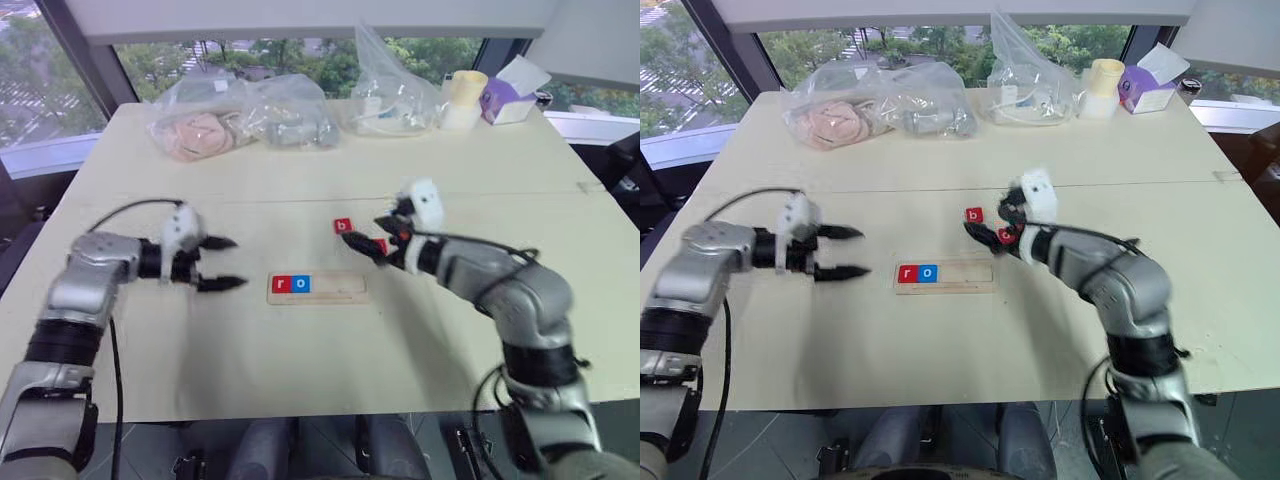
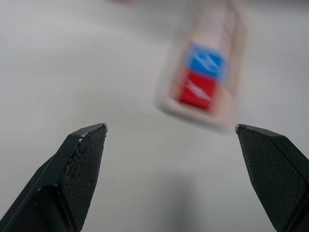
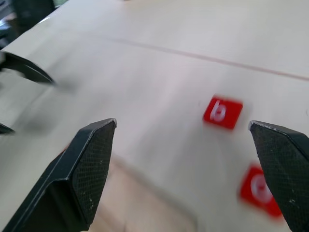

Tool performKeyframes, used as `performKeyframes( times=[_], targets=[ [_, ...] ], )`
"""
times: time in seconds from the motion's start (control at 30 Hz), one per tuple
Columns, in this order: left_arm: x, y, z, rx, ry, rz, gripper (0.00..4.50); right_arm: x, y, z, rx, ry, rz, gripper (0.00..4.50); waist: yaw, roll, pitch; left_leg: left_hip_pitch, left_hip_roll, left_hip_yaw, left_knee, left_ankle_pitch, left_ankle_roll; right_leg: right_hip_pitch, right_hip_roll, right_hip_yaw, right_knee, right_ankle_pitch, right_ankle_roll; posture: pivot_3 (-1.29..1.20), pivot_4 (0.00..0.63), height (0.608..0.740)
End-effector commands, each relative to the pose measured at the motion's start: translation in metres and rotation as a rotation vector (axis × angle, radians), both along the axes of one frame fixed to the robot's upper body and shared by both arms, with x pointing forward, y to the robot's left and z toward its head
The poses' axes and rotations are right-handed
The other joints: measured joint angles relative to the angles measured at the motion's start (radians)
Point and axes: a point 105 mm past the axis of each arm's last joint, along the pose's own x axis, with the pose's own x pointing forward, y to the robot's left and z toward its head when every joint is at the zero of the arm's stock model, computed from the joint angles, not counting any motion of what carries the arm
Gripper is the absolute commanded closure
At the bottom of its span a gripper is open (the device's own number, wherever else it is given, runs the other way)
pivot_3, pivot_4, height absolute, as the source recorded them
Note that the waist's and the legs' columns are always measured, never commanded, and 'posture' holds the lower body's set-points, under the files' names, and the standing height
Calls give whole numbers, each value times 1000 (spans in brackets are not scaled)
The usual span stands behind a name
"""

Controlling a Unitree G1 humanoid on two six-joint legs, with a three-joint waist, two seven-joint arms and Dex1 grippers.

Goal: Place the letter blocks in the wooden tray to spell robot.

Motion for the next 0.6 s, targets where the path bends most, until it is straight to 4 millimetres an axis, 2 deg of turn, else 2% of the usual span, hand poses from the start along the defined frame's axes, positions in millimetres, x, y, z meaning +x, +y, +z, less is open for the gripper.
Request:
performKeyframes(
  times=[0.03,0.13,0.27,0.37,0.57,0.6],
  targets=[
    [-9,1,39,-124,-101,92,42,22,10,-6,-43,29,-81,0,-3,0,0,0,0,1,-1,0,0,-1,0,1,1,0,0,0,150,740],
    [-24,-10,49,-197,-114,125,42,36,23,-24,-70,85,-132,0,-8,0,0,0,-1,3,-3,0,0,-5,0,6,5,0,1,0,150,740],
    [-36,-18,44,-214,-113,173,42,45,36,-37,-73,118,-170,0,-7,0,0,0,-1,3,-3,2,-3,-7,1,7,8,0,0,0,150,740],
    [-38,-19,43,-237,-117,214,42,51,48,-38,-79,112,-183,0,-8,0,0,0,-1,3,-2,3,-5,-7,3,8,8,1,-1,0,150,740],
    [-39,-19,35,-216,-118,247,42,63,59,-47,-120,101,-221,0,-9,0,0,2,0,2,-2,5,-6,-7,7,9,8,2,-8,0,150,740],
    [-39,-19,33,-204,-120,250,7,64,60,-49,-128,96,-222,259,-10,0,0,2,0,2,-2,5,-6,-7,8,9,8,3,-7,0,150,740]
  ],
)
